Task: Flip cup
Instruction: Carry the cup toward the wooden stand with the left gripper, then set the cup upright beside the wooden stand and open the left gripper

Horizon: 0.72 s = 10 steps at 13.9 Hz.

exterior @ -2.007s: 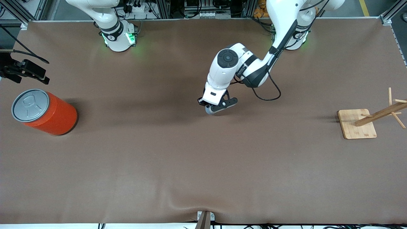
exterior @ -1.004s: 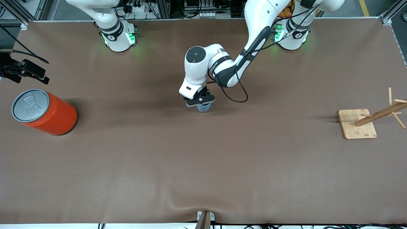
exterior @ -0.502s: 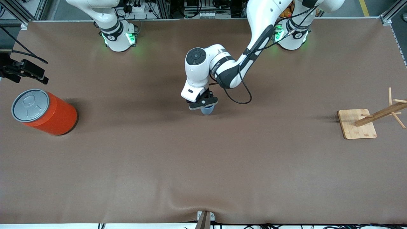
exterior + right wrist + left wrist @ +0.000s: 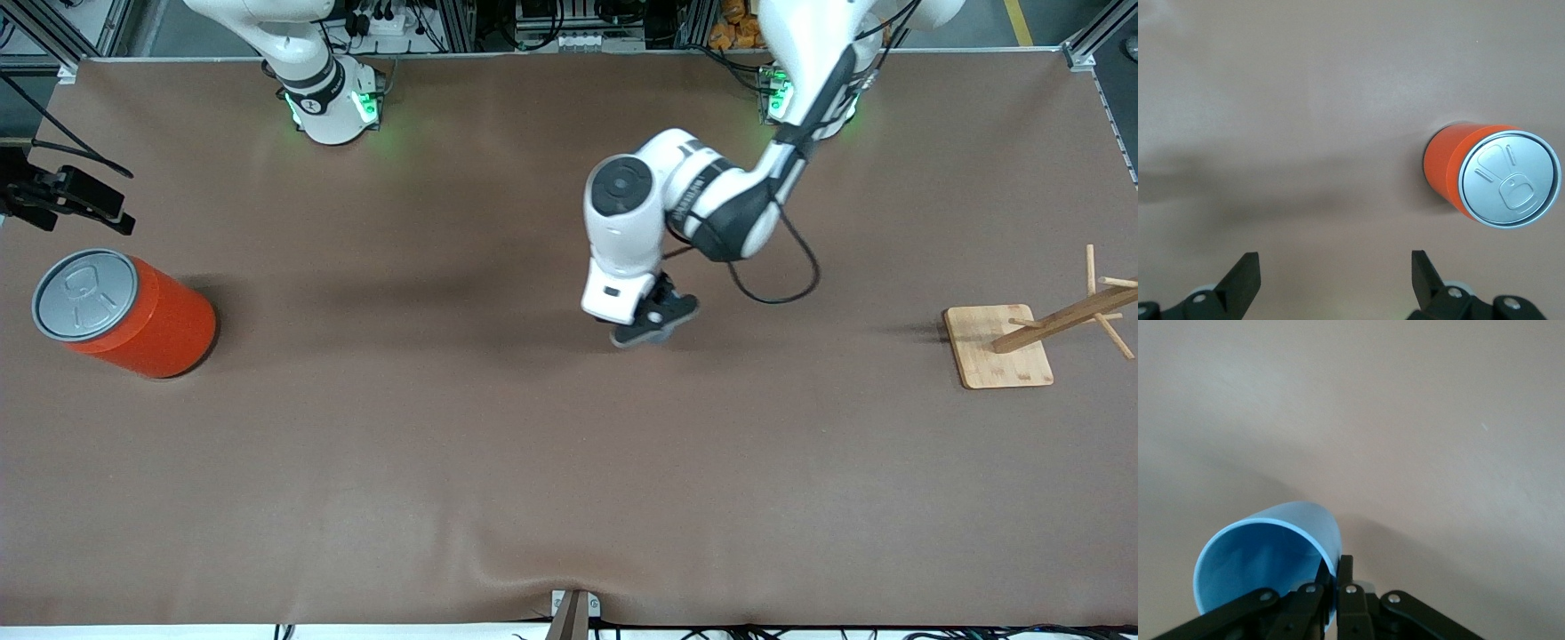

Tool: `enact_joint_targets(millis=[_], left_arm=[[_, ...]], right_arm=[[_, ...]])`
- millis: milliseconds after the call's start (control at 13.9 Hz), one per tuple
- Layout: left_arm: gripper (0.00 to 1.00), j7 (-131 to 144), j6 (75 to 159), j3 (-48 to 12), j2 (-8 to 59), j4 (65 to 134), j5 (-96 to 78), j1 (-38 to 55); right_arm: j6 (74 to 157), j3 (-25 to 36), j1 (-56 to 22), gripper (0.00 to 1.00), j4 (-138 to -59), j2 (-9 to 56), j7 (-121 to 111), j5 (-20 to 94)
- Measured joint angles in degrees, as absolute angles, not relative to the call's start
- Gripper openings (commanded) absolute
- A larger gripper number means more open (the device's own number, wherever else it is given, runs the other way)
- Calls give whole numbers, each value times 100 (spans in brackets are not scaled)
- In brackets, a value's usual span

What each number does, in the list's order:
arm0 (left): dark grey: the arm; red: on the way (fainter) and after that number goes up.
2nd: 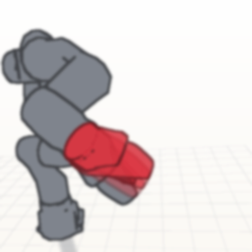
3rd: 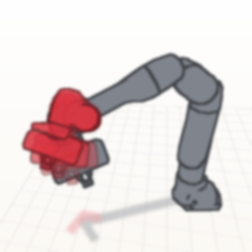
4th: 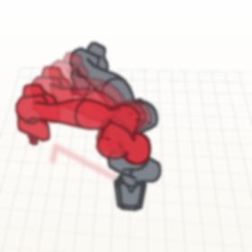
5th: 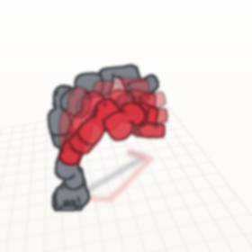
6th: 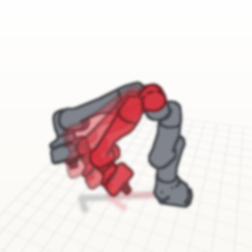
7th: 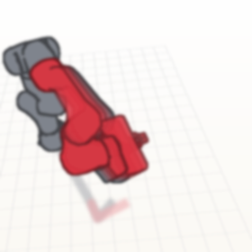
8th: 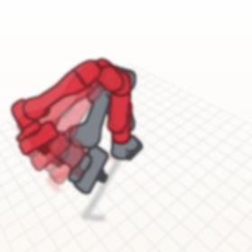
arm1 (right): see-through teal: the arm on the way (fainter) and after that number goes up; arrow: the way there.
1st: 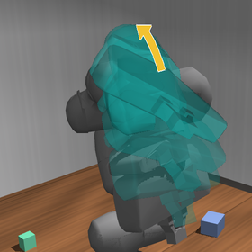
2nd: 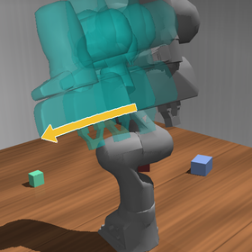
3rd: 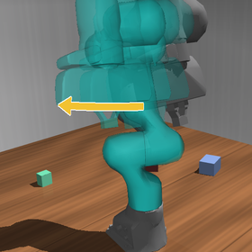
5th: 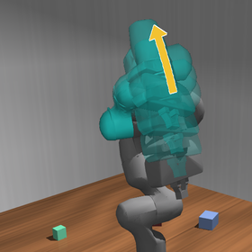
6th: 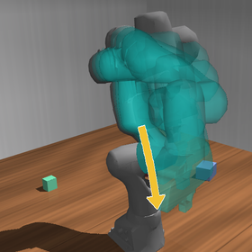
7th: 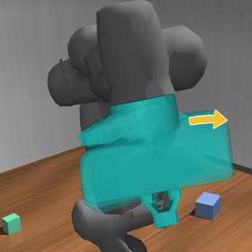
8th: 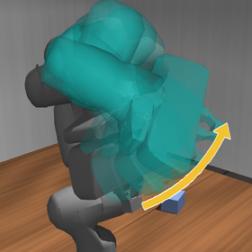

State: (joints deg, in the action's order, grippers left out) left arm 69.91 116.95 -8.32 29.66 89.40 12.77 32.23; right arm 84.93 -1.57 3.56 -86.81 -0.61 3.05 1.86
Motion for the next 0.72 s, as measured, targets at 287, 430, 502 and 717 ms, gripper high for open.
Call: enact_joint_targets(millis=[287, 430, 502, 717], left_arm=[[0, 6841, 11691, -856, 2787, 9168, 1277, 2437], [0, 6508, 11760, -877, 2654, 9490, 1277, 1936], [0, 6353, 11883, -917, 2585, 9667, 1277, 1645], [0, 6075, 12177, -1346, 2462, 10027, 1277, 744]], right_arm=[[8492, -152, 365, 100, -8681, -61, 305, 192], [8491, -149, 367, 100, -8682, -61, 305, 193], [8491, -148, 368, 100, -8682, -61, 305, 194], [8491, -147, 369, 100, -8682, -61, 305, 195]])
